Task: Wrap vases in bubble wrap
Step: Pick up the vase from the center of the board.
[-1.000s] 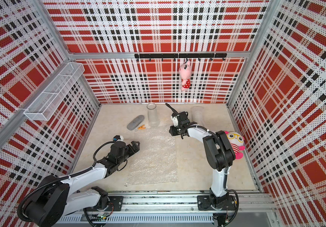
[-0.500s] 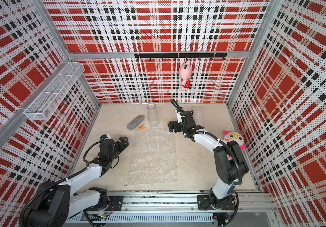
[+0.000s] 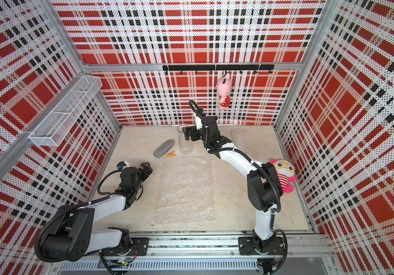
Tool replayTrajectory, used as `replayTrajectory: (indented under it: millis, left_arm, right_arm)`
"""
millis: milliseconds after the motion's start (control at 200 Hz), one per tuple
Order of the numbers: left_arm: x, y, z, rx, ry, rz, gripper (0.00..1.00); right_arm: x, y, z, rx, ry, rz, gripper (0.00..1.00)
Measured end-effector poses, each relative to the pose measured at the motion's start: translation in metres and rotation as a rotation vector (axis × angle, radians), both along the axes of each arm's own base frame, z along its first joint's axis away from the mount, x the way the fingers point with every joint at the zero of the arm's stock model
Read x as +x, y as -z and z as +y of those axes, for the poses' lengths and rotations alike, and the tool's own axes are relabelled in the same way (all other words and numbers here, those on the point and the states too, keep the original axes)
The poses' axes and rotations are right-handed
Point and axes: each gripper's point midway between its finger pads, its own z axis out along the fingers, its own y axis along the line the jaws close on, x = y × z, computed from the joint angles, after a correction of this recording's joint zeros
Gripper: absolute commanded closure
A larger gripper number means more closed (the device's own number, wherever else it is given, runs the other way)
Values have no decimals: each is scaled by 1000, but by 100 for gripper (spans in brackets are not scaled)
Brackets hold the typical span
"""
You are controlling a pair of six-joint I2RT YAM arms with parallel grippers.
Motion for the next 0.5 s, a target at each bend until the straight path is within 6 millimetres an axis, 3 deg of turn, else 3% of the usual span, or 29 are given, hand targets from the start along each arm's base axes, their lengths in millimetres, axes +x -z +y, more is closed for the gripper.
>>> replayTrajectory:
  millis: [115,200,346,501]
  left_arm:
    - [2,-1,-6,-16,30,-11,2]
    - [3,-3,-9,-24,45,-22,2]
    - [4,-1,-13,-33,64,-21,2]
    - [4,2,-16,-40,80,-10,2]
  right_arm:
    - [12,1,23,-18,13,-26,0]
    - [25,14,33,-37,33,-21,0]
    - [45,40,36,-81,83,9,0]
    - [54,61,34,-114,120,26,0]
